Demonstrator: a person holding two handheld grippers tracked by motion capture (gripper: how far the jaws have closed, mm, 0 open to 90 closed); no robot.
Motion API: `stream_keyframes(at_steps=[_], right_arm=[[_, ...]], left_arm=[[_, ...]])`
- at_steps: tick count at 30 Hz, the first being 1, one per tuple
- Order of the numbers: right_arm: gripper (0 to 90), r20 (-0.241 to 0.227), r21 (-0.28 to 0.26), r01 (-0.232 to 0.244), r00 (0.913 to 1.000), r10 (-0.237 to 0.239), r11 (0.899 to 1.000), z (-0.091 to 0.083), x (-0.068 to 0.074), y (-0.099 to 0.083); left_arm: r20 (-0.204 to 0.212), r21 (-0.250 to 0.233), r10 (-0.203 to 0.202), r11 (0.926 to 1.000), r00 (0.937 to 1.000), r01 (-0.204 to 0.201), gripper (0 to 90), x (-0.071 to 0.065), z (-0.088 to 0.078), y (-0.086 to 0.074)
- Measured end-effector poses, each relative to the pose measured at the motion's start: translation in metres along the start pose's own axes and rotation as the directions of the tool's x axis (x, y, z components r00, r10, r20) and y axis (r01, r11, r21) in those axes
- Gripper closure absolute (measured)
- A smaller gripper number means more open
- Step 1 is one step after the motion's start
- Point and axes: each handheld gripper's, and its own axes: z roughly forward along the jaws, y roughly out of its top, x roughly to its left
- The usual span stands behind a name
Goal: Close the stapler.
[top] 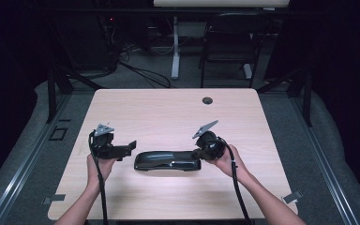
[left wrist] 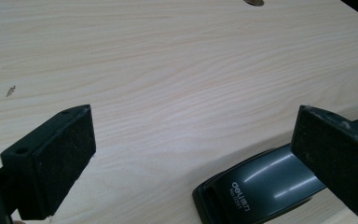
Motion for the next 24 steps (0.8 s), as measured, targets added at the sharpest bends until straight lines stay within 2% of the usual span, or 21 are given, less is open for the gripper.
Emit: stream_keyframes(at_steps=[8,10,14,19,23,24], right_arm=[[90.0,-0.007,-0.004,-0.013,0.9999,0.013,1.000,0.0003,-0.0009,-0.0006],[90.0,-0.009,0.018,-0.015,0.9998,0.015,1.000,0.0020,-0.0013,-0.0006],[90.0,-0.030,0.011,-0.032,0.9991,0.032,0.999,0.0019,-0.0042,-0.0018],[90.0,-0.015,0.012,-0.025,0.9996,0.025,1.000,0.0018,-0.0022,-0.0011],[90.0,-0.036,-0.043,-0.033,0.9989,0.031,0.999,-0.0069,-0.0040,0.0005],[90.0,-0.036,-0.043,-0.033,0.9989,0.031,0.999,-0.0069,-0.0040,0.0005]], left_arm=[[0.003,0.006,0.004,1.0000,1.0000,-0.004,0.2,0.0000,0.0001,0.0002],[0.001,0.004,0.001,1.0000,1.0000,-0.001,0.2,0.0000,0.0000,0.0001],[-0.001,0.000,0.002,1.0000,1.0000,-0.002,0.2,0.0000,0.0000,0.0002],[0.007,0.007,0.005,1.0000,1.0000,-0.005,0.3,0.0004,-0.0002,0.0005],[0.011,0.011,0.012,0.9999,0.9999,-0.012,0.2,0.0002,0.0002,0.0006],[0.011,0.011,0.012,0.9999,0.9999,-0.012,0.2,0.0002,0.0002,0.0006]])
